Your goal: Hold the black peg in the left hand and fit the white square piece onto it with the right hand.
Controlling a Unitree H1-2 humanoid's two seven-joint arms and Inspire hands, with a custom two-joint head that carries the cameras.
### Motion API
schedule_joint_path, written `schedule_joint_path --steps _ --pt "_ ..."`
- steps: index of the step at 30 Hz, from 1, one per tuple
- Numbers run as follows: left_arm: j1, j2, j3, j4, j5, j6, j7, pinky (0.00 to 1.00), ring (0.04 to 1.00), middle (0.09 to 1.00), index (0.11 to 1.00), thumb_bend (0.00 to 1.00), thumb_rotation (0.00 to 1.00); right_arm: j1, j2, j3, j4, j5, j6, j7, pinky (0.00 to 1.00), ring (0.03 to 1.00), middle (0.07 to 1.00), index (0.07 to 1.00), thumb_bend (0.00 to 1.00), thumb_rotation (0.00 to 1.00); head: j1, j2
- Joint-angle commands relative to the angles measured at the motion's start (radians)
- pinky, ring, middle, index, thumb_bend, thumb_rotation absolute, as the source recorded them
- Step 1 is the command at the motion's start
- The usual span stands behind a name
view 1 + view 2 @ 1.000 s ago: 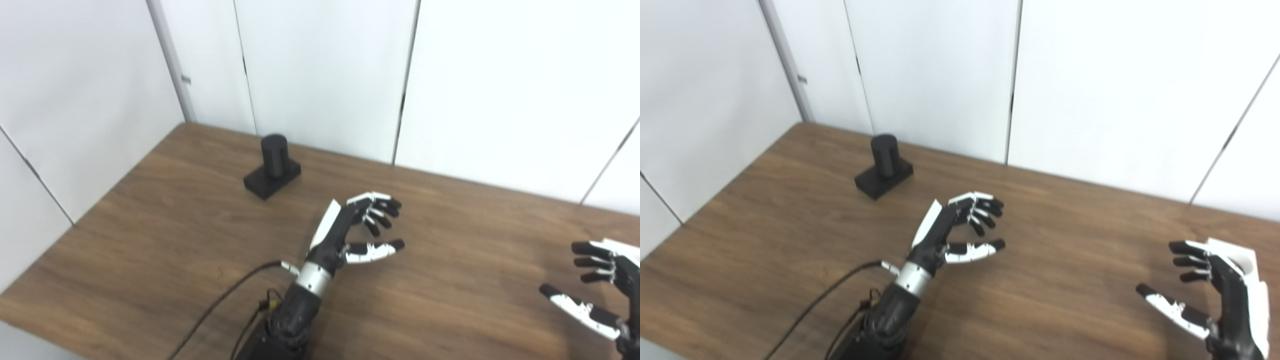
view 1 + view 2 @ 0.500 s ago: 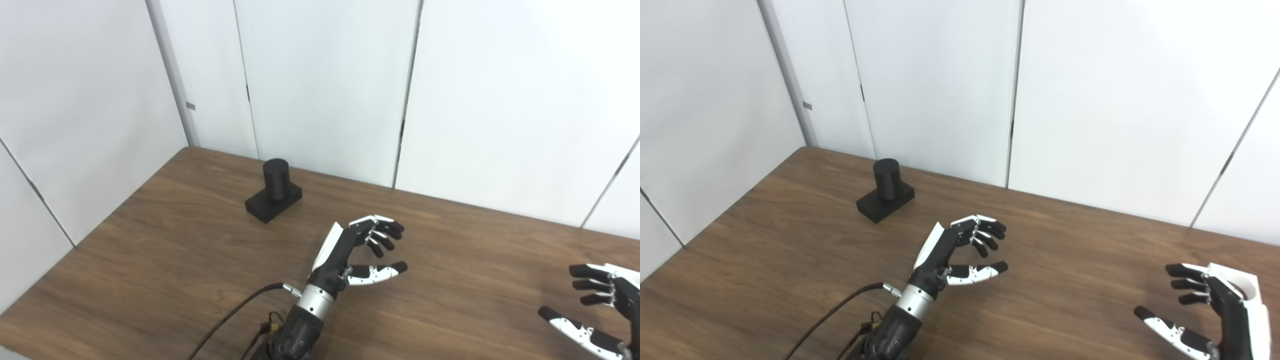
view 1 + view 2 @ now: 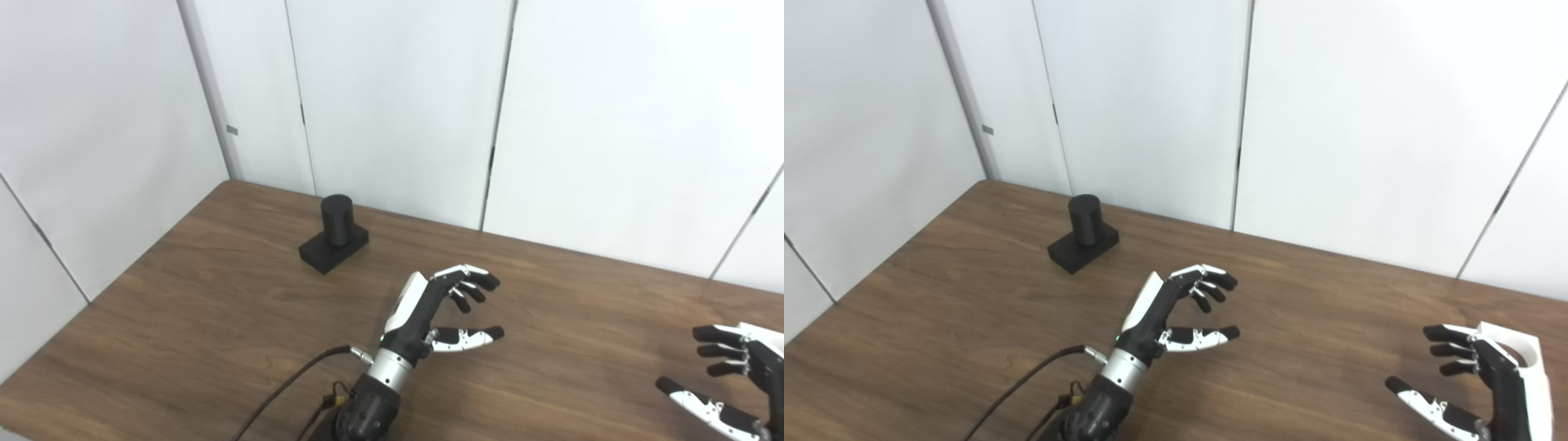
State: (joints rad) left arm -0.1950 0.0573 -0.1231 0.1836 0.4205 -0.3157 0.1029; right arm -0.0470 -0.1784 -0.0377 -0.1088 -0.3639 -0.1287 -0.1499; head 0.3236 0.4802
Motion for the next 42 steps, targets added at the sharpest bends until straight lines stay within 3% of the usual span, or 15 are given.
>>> schedule_joint_path --steps 1,6,11,21,25,31,37,42 --pt "-0.031 0.043 0.004 -0.068 0.004 0.040 -0.032 0.57 0.692 0.726 0.688 0.76 0.10 -0.030 -0.004 -0.004 -0.033 0.001 -0.013 -0.001 0.49 0.605 0.643 0.606 0.64 0.00 0.002 0.001" --pt "-0.057 0.115 0.012 -0.115 -0.004 0.090 -0.092 0.61 0.735 0.766 0.711 0.83 0.17 -0.032 -0.008 -0.008 -0.028 0.023 -0.020 0.008 0.50 0.603 0.645 0.610 0.63 0.00 0.015 0.002" --pt "-0.078 0.156 0.032 -0.142 0.006 0.112 -0.091 0.59 0.717 0.751 0.709 0.83 0.16 -0.033 -0.014 -0.010 -0.027 0.022 -0.032 0.008 0.48 0.596 0.641 0.607 0.64 0.00 0.025 0.003" --pt "-0.086 0.171 0.104 -0.201 0.079 0.209 -0.031 0.54 0.691 0.754 0.746 0.78 0.15 -0.035 -0.026 -0.008 -0.006 -0.019 -0.048 -0.002 0.46 0.563 0.628 0.616 0.63 0.00 0.035 -0.001" --pt "-0.094 0.176 0.126 -0.208 0.101 0.237 -0.007 0.60 0.745 0.793 0.779 0.79 0.19 -0.034 -0.027 -0.011 -0.008 -0.011 -0.050 0.000 0.47 0.568 0.630 0.617 0.63 0.00 0.036 -0.001" --pt "-0.117 0.211 0.149 -0.183 0.145 0.229 0.049 0.69 0.811 0.841 0.800 0.79 0.20 -0.030 -0.026 -0.009 -0.019 -0.018 -0.032 0.005 0.47 0.571 0.630 0.620 0.62 0.00 0.034 -0.008" --pt "-0.143 0.251 0.162 -0.167 0.193 0.287 0.076 0.75 0.871 0.878 0.817 0.81 0.22 -0.030 -0.023 -0.006 -0.011 -0.019 -0.054 -0.002 0.46 0.564 0.627 0.612 0.64 0.00 0.032 -0.021" --pt "-0.160 0.267 0.179 -0.146 0.193 0.311 0.096 0.76 0.893 0.894 0.825 0.82 0.20 -0.028 -0.019 -0.005 -0.020 -0.025 -0.045 -0.001 0.47 0.570 0.627 0.611 0.64 0.00 0.033 -0.022"
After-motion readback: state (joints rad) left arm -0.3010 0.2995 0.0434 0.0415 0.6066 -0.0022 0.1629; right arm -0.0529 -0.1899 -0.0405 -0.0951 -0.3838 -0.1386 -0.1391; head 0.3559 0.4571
